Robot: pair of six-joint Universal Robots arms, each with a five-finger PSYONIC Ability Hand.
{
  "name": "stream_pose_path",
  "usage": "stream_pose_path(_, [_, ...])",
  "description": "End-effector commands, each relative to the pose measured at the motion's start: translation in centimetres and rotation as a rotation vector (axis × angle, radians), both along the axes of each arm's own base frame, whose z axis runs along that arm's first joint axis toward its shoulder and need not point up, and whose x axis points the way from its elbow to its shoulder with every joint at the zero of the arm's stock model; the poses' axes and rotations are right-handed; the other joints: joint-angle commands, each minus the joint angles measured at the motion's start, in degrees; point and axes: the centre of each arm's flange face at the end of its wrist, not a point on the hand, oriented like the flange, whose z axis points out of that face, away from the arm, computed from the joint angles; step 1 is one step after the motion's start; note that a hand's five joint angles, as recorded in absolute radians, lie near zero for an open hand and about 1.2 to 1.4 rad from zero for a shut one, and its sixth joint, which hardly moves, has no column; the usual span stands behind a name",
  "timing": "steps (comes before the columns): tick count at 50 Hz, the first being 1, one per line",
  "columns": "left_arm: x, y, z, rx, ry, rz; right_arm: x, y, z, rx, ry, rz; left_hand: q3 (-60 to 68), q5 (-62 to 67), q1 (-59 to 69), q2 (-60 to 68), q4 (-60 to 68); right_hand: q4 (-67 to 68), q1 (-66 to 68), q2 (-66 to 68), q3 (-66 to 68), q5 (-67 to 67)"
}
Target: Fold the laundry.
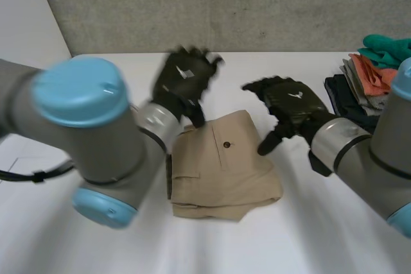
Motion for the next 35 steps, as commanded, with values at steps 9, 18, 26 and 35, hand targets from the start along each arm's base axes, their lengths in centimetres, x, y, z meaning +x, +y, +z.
stream_pose_path(9, [1.3, 2.2, -9.6, 0.263, -0.246, 0.239, 1.3, -1.9, -8.2, 0.179, 0.153, 0.156, -0.7, -1.5, 0.0, -0.5, -0.1, -1.9, -2.9, -2.0, -1.9, -3.0])
stream_pose_path(18, [2.0, 2.0, -11.5, 0.318, -0.315, 0.157, 0.8, -2.6, -9.5, 0.1, 0.304, 0.139, 0.0, -0.8, 0.7, 0.1, 0.6, -1.9, -2.9, -2.0, -1.9, -3.0])
stream_pose_path(26, [1.3, 1.6, -7.0, 0.236, -0.212, 0.122, 0.6, -2.0, -7.3, 0.007, 0.334, 0.11, -0.8, -1.7, -0.1, -0.7, -0.3, -1.9, -2.9, -2.0, -1.9, -3.0])
stream_pose_path(35, [0.7, 0.4, 2.4, 0.05, -0.024, -0.039, 0.5, 3.4, -3.6, -0.204, 0.264, 0.103, -0.7, -1.5, 0.0, -0.5, -0.1, -1.9, -2.9, -2.0, -1.9, -3.0])
